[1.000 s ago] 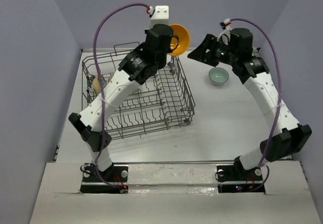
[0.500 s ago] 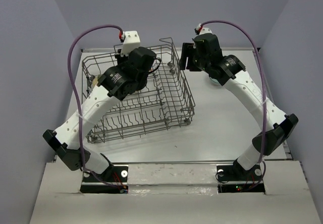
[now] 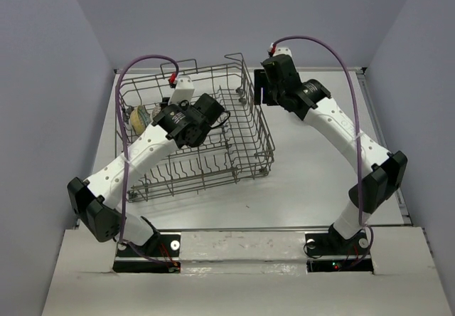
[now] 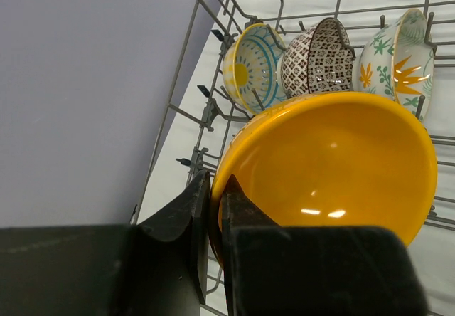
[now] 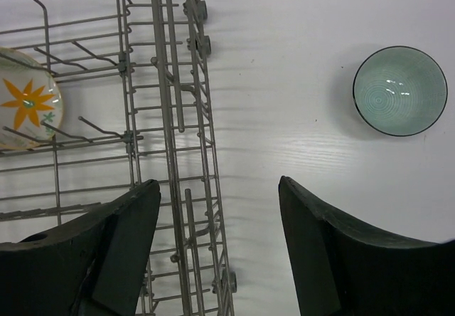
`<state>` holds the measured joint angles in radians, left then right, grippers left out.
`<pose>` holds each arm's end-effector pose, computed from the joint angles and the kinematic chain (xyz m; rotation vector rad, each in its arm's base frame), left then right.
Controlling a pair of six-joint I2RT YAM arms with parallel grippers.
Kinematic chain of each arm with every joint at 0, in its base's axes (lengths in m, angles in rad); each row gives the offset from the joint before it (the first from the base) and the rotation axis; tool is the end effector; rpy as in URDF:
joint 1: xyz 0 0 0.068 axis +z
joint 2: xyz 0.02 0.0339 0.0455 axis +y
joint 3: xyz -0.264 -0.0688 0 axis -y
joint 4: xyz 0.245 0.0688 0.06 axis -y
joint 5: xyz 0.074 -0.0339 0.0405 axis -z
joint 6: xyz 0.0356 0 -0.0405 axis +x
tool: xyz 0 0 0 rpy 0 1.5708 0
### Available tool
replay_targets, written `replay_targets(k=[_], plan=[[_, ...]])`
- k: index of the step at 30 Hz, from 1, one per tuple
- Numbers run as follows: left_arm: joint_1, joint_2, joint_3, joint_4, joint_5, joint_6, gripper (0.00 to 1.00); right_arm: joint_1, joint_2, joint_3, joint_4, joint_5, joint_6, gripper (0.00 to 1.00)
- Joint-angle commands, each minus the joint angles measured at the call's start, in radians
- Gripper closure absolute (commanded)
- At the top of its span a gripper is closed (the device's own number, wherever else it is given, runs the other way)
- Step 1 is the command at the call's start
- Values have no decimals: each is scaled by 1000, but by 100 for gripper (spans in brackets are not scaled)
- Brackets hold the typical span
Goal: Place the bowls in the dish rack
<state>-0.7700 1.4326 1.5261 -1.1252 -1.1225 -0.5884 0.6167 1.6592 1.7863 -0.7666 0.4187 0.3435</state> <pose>0.2146 -0.1634 0.3808 -0.1626 1.9984 0.6235 0.3055 0.1988 0.4035 -0.0650 2.1479 0.0933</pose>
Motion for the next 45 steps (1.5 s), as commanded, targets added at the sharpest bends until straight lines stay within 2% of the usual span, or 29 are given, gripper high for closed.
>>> replay_targets(k=[1,8,12,23,26,27,33,38,45], plan=[[8,-66,-9,-2,-66,-64,100,5,68,56,50,-15,-49,27],[11,-100,-46,-2,-63,-64,100,5,96,33,49,-141,-46,27],[11,-104,-61,-2,-57,-70,100,5,111,18,26,-132,-47,27],[12,-110,-72,19,-62,-57,100,5,117,-33,-14,-133,-40,48],[12,-113,-78,38,-57,-47,100,5,116,-44,-19,-136,-38,58],[12,-112,-81,41,-57,-42,100,5,111,-48,-19,-136,-37,68],[14,-115,-86,51,-57,-37,100,5,111,-50,-17,-139,-9,99],[15,-121,-92,67,-51,-25,100,5,102,-76,9,-135,99,99],[21,-126,-103,91,-45,-1,100,5,16,-223,200,-161,319,99]])
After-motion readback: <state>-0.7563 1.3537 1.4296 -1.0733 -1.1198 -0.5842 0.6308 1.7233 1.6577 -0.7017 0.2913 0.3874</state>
